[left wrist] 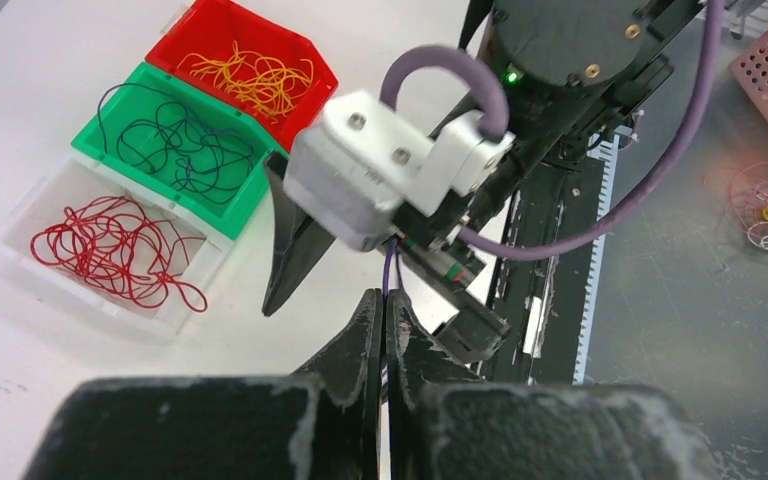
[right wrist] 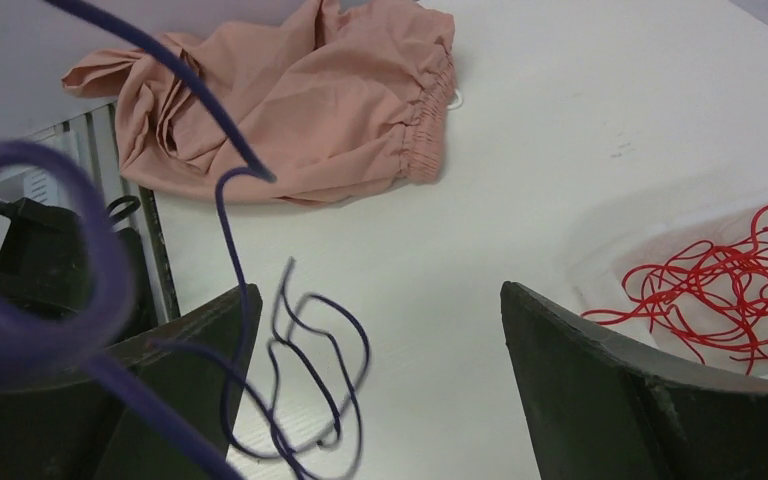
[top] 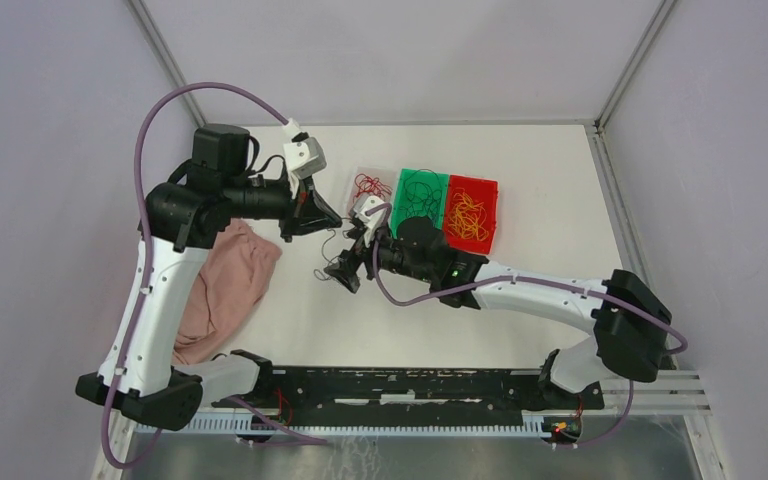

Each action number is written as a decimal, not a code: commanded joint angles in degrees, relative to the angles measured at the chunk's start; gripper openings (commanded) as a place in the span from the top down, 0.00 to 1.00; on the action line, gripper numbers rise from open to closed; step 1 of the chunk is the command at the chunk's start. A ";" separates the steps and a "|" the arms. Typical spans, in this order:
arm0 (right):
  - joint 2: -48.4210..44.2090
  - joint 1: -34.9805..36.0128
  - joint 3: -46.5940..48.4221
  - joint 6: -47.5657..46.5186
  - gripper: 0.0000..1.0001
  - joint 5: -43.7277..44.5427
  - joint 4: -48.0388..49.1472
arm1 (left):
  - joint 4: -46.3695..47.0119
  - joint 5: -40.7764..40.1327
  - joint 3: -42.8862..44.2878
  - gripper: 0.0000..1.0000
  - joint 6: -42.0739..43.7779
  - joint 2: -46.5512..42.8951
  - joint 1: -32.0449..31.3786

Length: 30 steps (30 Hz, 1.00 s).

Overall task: Untangle the cables
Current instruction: Pick up the cable at the center of the board, then place the cable in the bin.

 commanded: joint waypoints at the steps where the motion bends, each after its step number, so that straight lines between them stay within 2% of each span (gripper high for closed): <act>1: 2.16 -0.20 3.65 1.73 0.05 1.34 9.41 | 4.09 2.65 0.35 0.97 -3.09 -1.49 -0.44; 3: 3.34 -0.20 3.69 2.71 0.08 1.14 11.64 | 5.07 2.70 0.28 0.97 -3.90 -1.68 -0.40; 5: 3.99 -0.13 3.57 3.28 0.17 2.41 12.13 | 5.42 2.64 0.20 0.97 -4.03 -1.69 -0.45; 7: 3.46 -0.43 3.19 3.17 0.31 4.13 11.50 | 5.38 1.20 -0.31 0.97 -3.78 -1.77 -0.46; 10: 1.24 -1.91 1.79 3.79 0.61 5.51 10.40 | 6.06 -1.90 -2.21 0.97 -2.66 -2.60 -0.47; 12: -0.80 -3.52 -0.24 4.73 0.74 6.42 10.17 | 7.74 -4.06 -4.53 0.95 -2.92 -3.60 -0.46; 14: -2.95 -5.38 -1.77 5.33 0.83 7.35 9.66 | 9.08 -5.66 -6.85 0.83 -2.86 -4.45 -0.45; 16: -4.80 -7.36 -2.52 5.42 0.88 9.33 7.63 | 9.50 -7.45 -8.82 0.66 -2.28 -4.77 -0.47; 19: -5.00 -11.50 -2.10 5.46 0.92 12.29 3.75 | 10.75 -11.92 -10.03 0.26 -1.75 -5.06 -0.46; 22: -2.39 -16.71 0.03 5.44 0.93 13.29 0.28 | 12.67 -15.54 -10.82 0.00 -2.53 -5.54 -0.47; 30: 10.14 -22.26 9.77 2.79 0.94 20.41 -0.69 | 17.74 -22.23 -11.94 0.01 -5.12 -6.66 -0.47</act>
